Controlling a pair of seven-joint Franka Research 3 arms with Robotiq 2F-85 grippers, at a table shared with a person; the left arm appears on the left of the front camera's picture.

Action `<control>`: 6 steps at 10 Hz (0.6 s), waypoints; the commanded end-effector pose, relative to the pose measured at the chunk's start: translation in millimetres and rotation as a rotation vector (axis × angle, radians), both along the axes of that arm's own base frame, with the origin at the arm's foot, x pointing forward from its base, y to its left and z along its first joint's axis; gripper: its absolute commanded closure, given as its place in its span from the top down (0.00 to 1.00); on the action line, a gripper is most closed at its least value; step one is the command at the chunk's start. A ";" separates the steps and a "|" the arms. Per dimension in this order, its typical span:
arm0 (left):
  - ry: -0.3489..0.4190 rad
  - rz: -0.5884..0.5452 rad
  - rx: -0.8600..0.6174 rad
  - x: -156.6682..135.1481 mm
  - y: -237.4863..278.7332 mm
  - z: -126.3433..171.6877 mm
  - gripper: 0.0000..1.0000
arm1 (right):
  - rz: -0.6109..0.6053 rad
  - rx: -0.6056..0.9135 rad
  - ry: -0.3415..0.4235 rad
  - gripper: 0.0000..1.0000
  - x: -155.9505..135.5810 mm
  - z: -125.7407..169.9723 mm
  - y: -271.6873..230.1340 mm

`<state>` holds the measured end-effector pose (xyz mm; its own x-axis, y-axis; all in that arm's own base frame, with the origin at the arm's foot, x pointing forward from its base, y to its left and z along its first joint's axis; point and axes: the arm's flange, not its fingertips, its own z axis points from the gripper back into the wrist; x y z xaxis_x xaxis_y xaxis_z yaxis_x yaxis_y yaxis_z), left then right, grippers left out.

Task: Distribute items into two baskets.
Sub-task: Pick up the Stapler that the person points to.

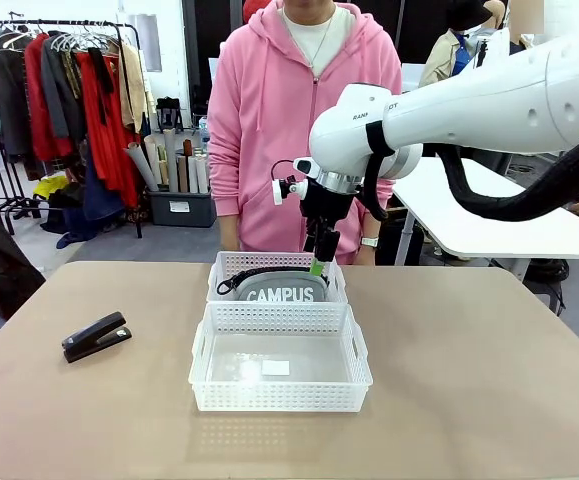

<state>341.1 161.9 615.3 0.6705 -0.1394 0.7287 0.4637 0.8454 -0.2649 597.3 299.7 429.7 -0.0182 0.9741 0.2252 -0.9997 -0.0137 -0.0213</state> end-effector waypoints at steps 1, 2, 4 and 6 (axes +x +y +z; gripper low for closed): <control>-0.015 -0.013 -0.009 -0.5 0.5 -0.5 1.00 | -0.167 0.050 0.034 1.00 -4.8 23.0 -40.2; -0.015 -0.013 -0.009 -0.5 0.5 -0.5 1.00 | -0.287 0.087 0.060 1.00 -8.3 38.1 -70.7; -0.015 -0.013 -0.009 -0.5 0.5 -0.5 1.00 | -0.473 0.126 0.123 1.00 -25.6 66.0 -117.3; -0.015 -0.013 -0.009 -0.5 0.5 -0.5 1.00 | -0.499 0.225 0.184 1.00 -46.0 85.6 -169.7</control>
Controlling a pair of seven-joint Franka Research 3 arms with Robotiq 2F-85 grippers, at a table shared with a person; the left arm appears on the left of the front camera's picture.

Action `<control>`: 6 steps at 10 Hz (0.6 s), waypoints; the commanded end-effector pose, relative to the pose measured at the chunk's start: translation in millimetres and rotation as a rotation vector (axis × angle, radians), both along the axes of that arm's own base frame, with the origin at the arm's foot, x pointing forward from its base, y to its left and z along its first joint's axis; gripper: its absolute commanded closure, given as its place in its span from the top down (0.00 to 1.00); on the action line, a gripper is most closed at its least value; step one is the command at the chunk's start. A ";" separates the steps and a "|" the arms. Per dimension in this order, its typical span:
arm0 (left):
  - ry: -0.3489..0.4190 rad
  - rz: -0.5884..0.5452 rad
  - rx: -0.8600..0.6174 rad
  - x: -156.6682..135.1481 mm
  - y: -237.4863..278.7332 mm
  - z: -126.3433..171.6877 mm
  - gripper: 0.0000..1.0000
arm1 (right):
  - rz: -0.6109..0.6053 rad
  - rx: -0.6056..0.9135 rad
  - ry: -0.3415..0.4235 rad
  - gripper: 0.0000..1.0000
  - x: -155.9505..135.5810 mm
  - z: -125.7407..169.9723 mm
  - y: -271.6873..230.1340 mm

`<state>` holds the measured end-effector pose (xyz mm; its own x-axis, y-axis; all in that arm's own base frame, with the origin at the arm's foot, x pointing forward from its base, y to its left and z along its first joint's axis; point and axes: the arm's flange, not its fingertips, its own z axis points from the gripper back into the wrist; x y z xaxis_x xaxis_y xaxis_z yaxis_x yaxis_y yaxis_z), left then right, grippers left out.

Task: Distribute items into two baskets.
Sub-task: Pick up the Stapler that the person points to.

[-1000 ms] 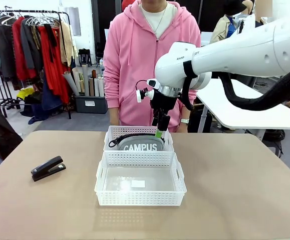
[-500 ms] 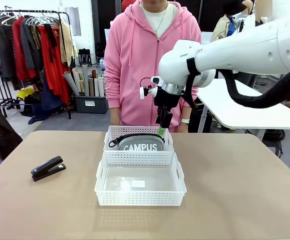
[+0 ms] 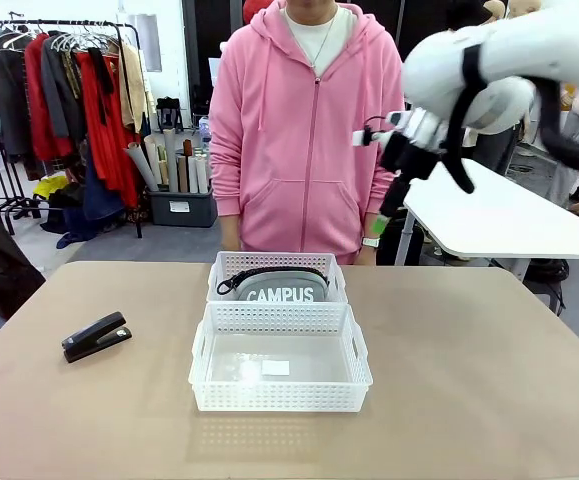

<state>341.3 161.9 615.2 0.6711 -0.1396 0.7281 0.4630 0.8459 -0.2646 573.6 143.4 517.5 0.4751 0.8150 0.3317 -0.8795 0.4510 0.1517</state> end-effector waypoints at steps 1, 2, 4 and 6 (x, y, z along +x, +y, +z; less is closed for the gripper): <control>-0.016 -0.014 -0.010 -0.6 0.5 -0.5 1.00 | -0.047 0.157 0.059 1.00 -27.0 3.4 -45.6; -0.016 -0.014 -0.010 -0.6 0.5 -0.5 1.00 | -0.116 0.215 0.077 1.00 -35.3 7.3 -79.7; -0.016 -0.014 -0.010 -0.6 0.5 -0.5 1.00 | -0.236 0.292 0.079 1.00 -60.9 10.2 -143.2; -0.016 -0.014 -0.010 -0.6 0.5 -0.5 1.00 | -0.328 0.351 0.056 1.00 -81.5 6.0 -185.5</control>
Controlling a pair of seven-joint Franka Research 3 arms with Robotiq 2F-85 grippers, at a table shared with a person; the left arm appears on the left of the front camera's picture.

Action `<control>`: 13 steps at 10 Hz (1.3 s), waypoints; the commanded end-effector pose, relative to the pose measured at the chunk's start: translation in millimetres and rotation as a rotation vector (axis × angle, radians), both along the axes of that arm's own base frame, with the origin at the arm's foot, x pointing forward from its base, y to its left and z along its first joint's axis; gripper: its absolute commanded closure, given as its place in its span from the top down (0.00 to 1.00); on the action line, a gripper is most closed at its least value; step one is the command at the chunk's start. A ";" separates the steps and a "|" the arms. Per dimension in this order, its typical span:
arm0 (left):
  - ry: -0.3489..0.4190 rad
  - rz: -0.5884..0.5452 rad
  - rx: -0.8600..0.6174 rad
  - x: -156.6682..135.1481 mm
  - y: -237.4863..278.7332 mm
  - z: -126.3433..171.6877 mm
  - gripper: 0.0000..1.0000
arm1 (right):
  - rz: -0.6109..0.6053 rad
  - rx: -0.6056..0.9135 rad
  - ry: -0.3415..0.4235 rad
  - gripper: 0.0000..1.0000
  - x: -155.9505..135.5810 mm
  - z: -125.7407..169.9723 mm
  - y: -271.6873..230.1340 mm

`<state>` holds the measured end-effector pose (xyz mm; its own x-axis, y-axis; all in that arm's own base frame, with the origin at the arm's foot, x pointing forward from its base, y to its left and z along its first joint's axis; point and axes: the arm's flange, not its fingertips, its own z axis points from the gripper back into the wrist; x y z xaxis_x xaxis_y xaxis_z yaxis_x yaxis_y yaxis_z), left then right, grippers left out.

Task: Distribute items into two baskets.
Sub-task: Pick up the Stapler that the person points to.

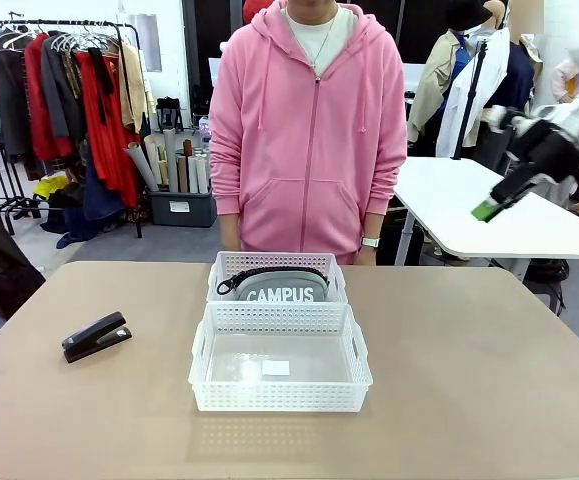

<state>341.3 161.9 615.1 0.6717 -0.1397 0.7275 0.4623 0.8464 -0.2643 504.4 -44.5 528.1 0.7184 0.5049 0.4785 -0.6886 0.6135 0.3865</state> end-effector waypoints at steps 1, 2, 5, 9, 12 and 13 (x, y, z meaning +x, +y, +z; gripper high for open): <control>-0.017 -0.014 -0.010 -0.7 0.4 -0.4 1.00 | -0.067 0.064 -0.055 1.00 -21.9 -4.9 -12.4; -0.017 -0.014 -0.010 -0.7 0.4 -0.4 1.00 | -0.105 0.085 -0.080 1.00 -33.2 -4.1 -26.7; -0.017 -0.014 -0.010 -0.7 0.4 -0.4 1.00 | -0.186 0.120 -0.141 1.00 -63.2 -1.2 -54.3; -0.017 -0.014 -0.010 -0.7 0.4 -0.4 1.00 | -0.221 0.149 -0.164 1.00 -76.6 -3.3 -64.2; -0.017 -0.014 -0.010 -0.7 0.4 -0.4 1.00 | -0.220 0.114 -0.120 1.00 -75.1 0.6 -67.8; -0.017 -0.014 -0.010 -0.7 0.4 -0.4 1.00 | -0.220 0.114 -0.120 1.00 -75.1 0.6 -67.8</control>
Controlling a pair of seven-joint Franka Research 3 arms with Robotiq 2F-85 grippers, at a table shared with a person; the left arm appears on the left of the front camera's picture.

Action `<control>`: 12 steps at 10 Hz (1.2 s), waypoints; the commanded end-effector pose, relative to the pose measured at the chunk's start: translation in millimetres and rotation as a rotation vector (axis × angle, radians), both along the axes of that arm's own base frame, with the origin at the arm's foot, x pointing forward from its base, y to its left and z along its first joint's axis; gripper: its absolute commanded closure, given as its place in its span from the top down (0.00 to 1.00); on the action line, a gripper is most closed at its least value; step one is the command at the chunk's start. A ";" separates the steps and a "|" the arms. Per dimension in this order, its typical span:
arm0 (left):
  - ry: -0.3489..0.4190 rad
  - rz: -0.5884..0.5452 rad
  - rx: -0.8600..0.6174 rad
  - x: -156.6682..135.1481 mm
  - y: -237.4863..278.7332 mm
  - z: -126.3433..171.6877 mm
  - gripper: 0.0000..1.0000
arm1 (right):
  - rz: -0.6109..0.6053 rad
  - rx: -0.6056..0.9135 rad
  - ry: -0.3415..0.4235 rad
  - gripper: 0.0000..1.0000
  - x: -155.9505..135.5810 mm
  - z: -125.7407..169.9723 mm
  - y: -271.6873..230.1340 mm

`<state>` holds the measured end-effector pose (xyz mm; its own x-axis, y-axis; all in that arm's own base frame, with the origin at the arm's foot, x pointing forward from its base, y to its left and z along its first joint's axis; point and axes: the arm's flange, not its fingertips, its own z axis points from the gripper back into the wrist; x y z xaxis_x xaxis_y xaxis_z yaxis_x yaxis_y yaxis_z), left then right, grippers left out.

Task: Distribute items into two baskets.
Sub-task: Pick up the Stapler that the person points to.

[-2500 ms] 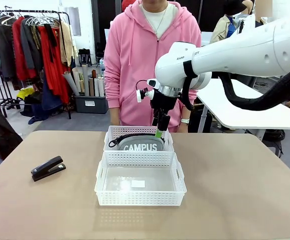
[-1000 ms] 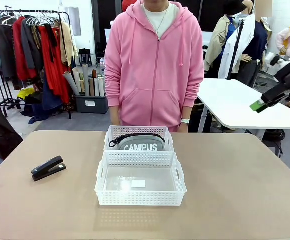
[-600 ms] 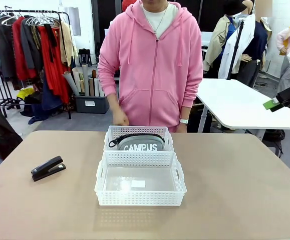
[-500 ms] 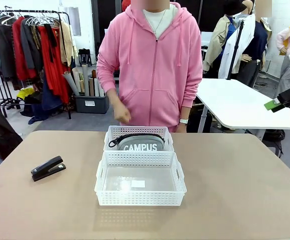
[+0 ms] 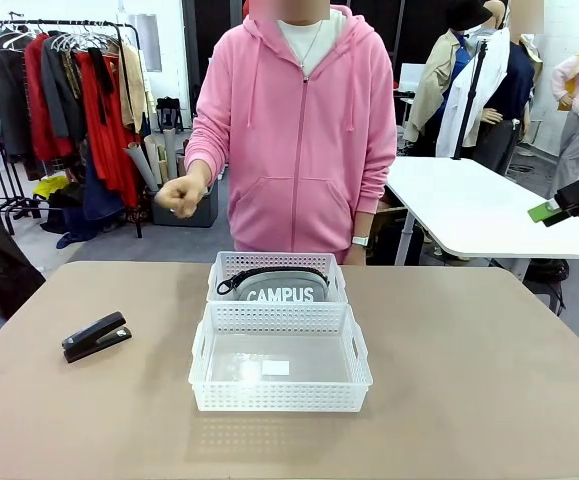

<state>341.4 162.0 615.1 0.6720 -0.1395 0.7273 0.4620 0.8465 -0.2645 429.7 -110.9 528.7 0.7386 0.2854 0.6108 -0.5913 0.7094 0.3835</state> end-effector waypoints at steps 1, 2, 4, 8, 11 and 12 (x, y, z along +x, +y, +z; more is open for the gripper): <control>-0.017 -0.015 -0.010 -0.8 0.4 -0.4 1.00 | -0.004 0.003 0.000 1.00 -0.4 0.0 -1.5; -0.017 -0.015 -0.010 -0.8 0.4 -0.4 1.00 | -0.004 0.003 0.000 1.00 -0.4 0.0 -1.5; -0.017 -0.015 -0.010 -0.8 0.4 -0.4 1.00 | -0.004 0.003 0.000 1.00 -0.4 0.0 -1.5; -0.017 -0.015 -0.010 -0.8 0.4 -0.4 1.00 | -0.004 0.003 0.000 1.00 -0.4 0.0 -1.5; -0.017 -0.015 -0.010 -0.8 0.4 -0.4 1.00 | -0.004 0.003 0.000 1.00 -0.4 0.0 -1.5; -0.017 -0.015 -0.010 -0.8 0.4 -0.4 1.00 | -0.004 0.003 0.000 1.00 -0.4 0.0 -1.5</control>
